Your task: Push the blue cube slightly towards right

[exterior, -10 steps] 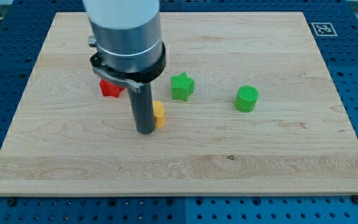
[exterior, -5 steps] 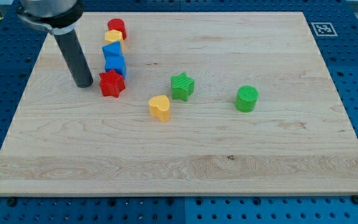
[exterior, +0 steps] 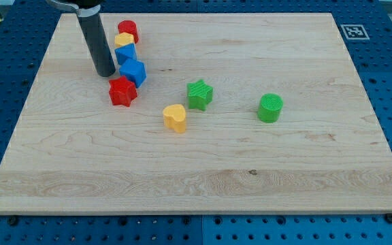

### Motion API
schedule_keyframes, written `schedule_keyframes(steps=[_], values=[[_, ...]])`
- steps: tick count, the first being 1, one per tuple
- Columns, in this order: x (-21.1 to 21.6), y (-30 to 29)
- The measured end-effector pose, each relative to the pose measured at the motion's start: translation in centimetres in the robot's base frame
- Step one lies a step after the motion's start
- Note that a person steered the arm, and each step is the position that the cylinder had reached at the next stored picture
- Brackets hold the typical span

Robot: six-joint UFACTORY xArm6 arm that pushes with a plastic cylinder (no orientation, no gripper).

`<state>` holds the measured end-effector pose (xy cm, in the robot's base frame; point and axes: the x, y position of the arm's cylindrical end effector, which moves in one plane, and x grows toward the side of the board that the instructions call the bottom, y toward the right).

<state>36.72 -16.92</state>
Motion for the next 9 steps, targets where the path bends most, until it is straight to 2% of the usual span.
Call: schedule_keyframes(steps=[4, 7, 9], values=[[5.2, 3.1], [3.1, 2.7], [2.2, 5.8]])
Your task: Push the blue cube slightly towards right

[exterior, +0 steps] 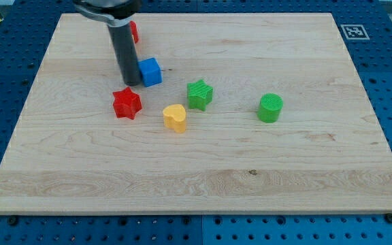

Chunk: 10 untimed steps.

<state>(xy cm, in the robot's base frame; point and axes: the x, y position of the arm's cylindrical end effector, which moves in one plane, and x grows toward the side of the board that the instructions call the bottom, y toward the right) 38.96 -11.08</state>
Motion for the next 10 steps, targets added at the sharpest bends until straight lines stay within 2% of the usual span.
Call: schedule_keyframes(steps=[3, 6, 8, 10], values=[[-4.7, 2.2], [-4.6, 8.9], [-2.3, 10.5], [-2.3, 13.0]])
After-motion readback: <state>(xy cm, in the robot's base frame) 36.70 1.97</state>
